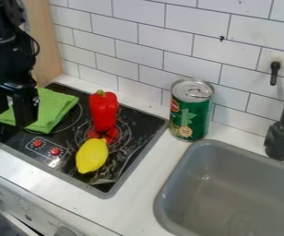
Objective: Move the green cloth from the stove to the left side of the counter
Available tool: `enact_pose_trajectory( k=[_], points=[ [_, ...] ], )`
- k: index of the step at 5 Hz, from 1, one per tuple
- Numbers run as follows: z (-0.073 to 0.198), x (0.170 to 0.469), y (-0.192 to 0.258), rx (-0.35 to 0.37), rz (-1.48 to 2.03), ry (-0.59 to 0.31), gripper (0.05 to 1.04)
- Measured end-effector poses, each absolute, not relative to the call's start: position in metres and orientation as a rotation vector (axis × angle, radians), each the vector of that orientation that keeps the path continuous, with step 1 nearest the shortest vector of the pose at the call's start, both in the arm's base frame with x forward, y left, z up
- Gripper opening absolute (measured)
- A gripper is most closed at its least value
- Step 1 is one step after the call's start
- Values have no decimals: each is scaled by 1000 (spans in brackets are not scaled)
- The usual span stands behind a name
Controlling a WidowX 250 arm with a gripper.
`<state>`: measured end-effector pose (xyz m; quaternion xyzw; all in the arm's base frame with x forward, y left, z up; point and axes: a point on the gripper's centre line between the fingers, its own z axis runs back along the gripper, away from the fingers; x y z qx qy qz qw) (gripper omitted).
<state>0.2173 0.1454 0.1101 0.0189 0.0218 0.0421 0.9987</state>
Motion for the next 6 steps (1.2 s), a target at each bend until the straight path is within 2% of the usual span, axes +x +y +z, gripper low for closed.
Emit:
enact_pose_trajectory(
  k=[1, 2, 3, 6],
  points=[
    [103, 218, 145, 19, 86, 65, 1003],
    [94, 258, 151, -60, 94, -6, 1003],
    [97, 284, 163, -70, 108, -33, 1003],
    [55, 328, 200, 48, 234, 63, 1003]
  ],
)
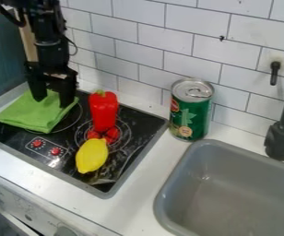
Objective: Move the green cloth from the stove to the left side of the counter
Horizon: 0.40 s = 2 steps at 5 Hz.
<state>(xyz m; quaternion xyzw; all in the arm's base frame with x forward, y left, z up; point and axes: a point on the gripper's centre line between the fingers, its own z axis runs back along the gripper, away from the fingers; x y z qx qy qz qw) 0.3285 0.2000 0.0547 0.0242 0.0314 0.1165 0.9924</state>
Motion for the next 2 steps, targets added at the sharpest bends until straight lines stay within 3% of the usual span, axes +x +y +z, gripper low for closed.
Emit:
enact_pose_trajectory(
  k=[2],
  points=[
    [39, 330, 208, 60, 243, 97, 1003]
  ],
)
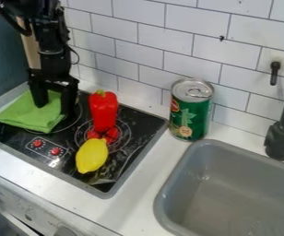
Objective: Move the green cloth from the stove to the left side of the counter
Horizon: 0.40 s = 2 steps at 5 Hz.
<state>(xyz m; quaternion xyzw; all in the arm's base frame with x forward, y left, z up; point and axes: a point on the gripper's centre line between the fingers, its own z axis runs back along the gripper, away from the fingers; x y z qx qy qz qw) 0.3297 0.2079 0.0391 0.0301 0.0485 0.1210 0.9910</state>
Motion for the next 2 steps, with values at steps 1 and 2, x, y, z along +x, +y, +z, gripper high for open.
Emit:
enact_pose_trajectory(
  k=[1, 2],
  points=[
    [37, 318, 219, 60, 254, 115, 1003],
    [35, 301, 229, 37, 236, 148, 1003]
  ],
)
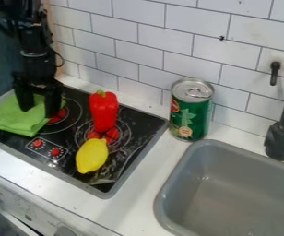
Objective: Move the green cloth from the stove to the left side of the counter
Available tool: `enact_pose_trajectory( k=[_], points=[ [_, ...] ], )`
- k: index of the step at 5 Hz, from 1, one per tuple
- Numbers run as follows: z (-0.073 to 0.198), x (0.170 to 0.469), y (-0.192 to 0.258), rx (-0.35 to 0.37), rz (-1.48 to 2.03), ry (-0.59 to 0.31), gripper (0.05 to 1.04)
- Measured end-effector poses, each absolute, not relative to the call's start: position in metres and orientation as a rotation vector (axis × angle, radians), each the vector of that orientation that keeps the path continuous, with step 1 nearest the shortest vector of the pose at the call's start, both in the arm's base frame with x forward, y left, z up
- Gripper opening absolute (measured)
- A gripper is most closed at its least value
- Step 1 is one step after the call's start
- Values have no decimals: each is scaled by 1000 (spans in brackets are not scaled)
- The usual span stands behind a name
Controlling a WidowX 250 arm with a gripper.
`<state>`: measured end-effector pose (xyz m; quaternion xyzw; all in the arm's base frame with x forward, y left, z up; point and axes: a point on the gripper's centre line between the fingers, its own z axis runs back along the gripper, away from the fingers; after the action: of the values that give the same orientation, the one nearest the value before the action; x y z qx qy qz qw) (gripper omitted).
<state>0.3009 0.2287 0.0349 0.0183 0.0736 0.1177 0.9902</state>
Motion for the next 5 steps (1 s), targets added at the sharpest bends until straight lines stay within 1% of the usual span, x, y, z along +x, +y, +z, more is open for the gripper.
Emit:
enact_pose_trajectory(
  k=[1, 2, 3, 4, 5],
  points=[
    [34, 280, 233, 31, 235, 181, 1003],
    [33, 257, 232, 10, 244, 216, 1003],
    [31, 244, 232, 19, 248, 250, 1003],
    [31, 231, 234, 14, 264, 267, 1002],
    [33, 231, 238, -11, 266, 277, 1001]
  ],
)
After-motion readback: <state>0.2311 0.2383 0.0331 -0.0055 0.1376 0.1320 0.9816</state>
